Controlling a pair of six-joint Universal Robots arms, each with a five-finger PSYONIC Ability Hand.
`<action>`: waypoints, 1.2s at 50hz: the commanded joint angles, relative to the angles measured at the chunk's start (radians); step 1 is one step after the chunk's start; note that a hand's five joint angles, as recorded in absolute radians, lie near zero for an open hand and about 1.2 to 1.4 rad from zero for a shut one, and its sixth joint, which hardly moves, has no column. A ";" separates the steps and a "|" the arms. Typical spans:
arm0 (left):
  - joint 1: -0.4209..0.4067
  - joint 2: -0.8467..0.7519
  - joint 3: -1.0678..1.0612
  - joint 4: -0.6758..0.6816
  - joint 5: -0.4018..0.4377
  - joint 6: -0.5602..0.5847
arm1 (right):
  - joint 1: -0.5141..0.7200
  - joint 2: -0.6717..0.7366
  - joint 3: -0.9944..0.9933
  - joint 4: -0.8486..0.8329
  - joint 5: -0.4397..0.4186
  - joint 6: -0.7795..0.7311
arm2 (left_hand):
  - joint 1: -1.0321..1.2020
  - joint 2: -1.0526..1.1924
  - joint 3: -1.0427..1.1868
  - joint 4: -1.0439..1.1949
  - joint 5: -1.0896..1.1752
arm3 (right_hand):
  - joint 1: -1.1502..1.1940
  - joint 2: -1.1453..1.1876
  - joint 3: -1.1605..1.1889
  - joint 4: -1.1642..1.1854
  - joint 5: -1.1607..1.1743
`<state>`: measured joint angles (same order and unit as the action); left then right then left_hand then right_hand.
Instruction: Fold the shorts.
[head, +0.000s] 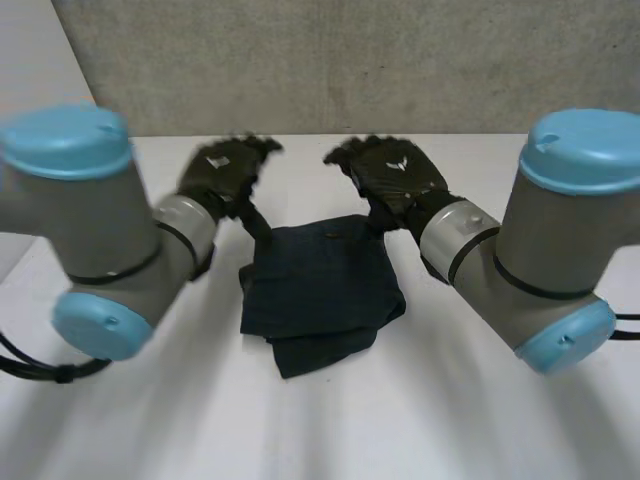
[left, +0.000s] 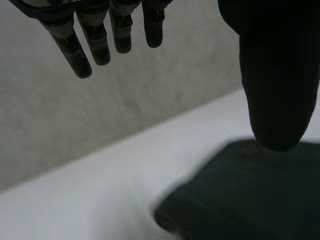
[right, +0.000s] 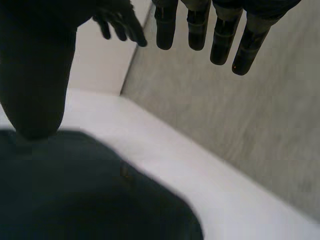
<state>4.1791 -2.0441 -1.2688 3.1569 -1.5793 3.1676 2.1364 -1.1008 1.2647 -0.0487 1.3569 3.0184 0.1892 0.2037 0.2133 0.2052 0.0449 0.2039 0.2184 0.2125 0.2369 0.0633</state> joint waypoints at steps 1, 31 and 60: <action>-0.068 -0.148 0.009 -0.097 -0.036 0.009 | -0.024 0.206 -0.166 0.205 -0.010 -0.006 | -0.015 -0.029 -0.039 -0.031 -0.045 | -0.029 -0.044 -0.038 -0.062 -0.063; -0.113 0.085 -0.023 -0.167 -0.174 0.112 | -0.036 0.055 -0.062 0.104 0.068 -0.133 | -0.015 -0.029 -0.039 -0.031 -0.045 | -0.029 -0.044 -0.038 -0.062 -0.063; 0.179 0.417 0.121 -0.546 0.064 -0.058 | -0.228 -0.418 0.038 0.305 0.266 -0.010 | -0.015 -0.029 -0.039 -0.031 -0.045 | -0.029 -0.044 -0.038 -0.062 -0.063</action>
<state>4.3639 -1.6421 -1.1129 2.5862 -1.5067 3.1094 1.9049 -1.5139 1.2923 0.2648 1.6456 2.9969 0.1589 0.1722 0.1977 0.2052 0.0466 0.1809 0.2185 0.1978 0.2369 0.0583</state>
